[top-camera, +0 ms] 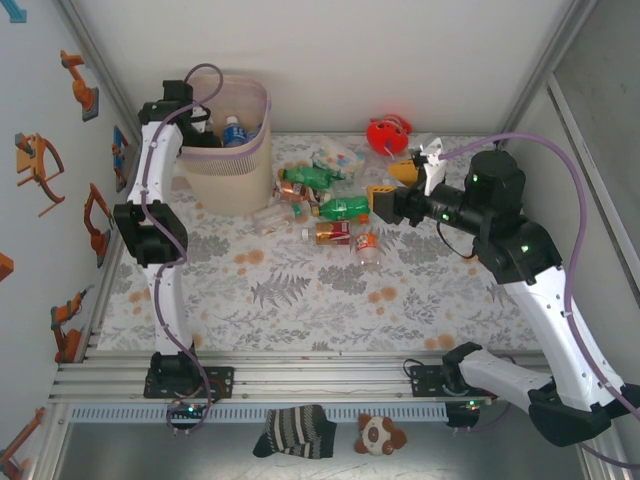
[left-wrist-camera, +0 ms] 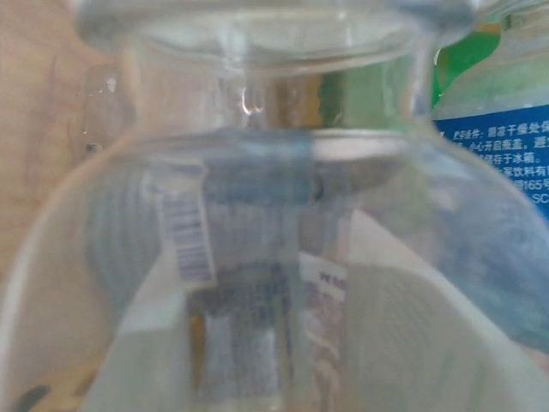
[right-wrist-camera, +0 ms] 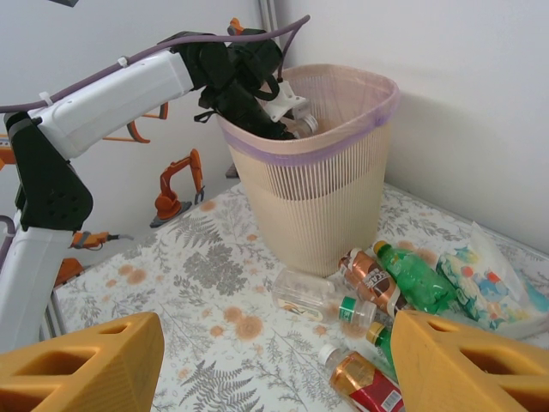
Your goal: Put the plastic bottles in the bin
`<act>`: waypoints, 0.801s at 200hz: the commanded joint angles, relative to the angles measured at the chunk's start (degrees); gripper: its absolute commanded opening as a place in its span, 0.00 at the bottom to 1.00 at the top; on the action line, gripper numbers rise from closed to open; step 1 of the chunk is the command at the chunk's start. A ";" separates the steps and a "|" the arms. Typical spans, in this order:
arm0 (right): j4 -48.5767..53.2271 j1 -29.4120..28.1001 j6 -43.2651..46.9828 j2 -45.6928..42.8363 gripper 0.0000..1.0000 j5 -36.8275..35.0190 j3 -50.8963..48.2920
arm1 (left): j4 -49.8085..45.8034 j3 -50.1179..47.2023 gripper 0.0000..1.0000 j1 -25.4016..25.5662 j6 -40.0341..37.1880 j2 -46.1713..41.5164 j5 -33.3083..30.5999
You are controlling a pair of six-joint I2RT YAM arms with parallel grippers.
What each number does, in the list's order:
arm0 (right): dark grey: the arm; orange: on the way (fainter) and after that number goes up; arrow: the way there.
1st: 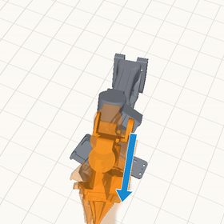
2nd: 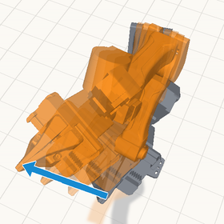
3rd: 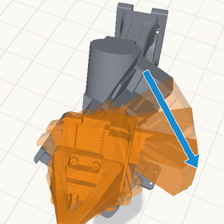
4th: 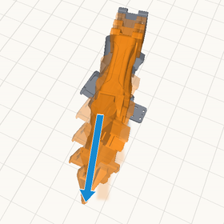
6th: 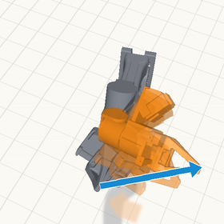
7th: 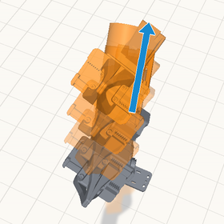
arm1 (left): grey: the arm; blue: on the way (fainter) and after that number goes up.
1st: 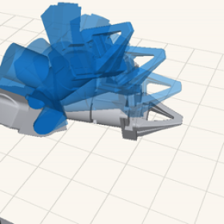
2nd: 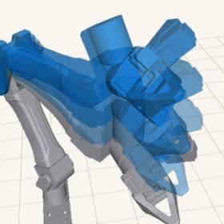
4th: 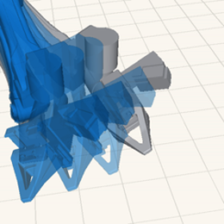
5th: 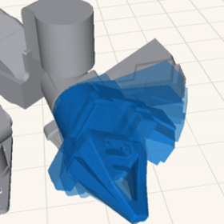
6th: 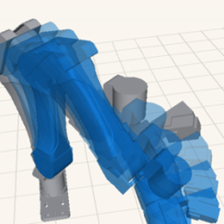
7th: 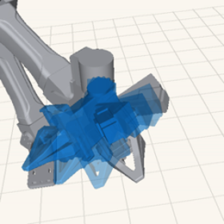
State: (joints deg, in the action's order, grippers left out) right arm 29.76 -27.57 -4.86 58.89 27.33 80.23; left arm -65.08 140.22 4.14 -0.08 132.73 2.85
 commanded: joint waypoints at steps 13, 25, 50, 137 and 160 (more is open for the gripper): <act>-0.50 -0.46 0.56 -0.62 0.70 -0.22 0.01 | -1.00 -1.93 0.52 -0.10 1.56 -2.11 1.21; -0.58 -0.41 0.53 -0.62 0.70 -0.17 0.02 | -0.11 -2.31 0.54 -0.10 1.66 -3.36 1.22; -0.60 -0.44 0.51 -0.70 0.70 -0.15 0.11 | 0.92 -2.28 0.60 -0.11 2.08 -5.56 1.17; -0.64 -0.46 0.42 -0.53 0.70 0.09 0.63 | 6.79 -6.00 0.73 -0.10 3.12 -13.81 3.64; -0.76 -0.41 0.36 -0.35 0.70 0.18 0.63 | 7.91 -6.70 0.73 -0.10 3.08 -15.42 4.54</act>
State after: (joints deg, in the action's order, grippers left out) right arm 29.76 -27.57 -4.86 58.89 27.35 80.23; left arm -58.83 134.47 4.14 2.37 120.79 5.56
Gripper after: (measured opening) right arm 0.697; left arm 0.737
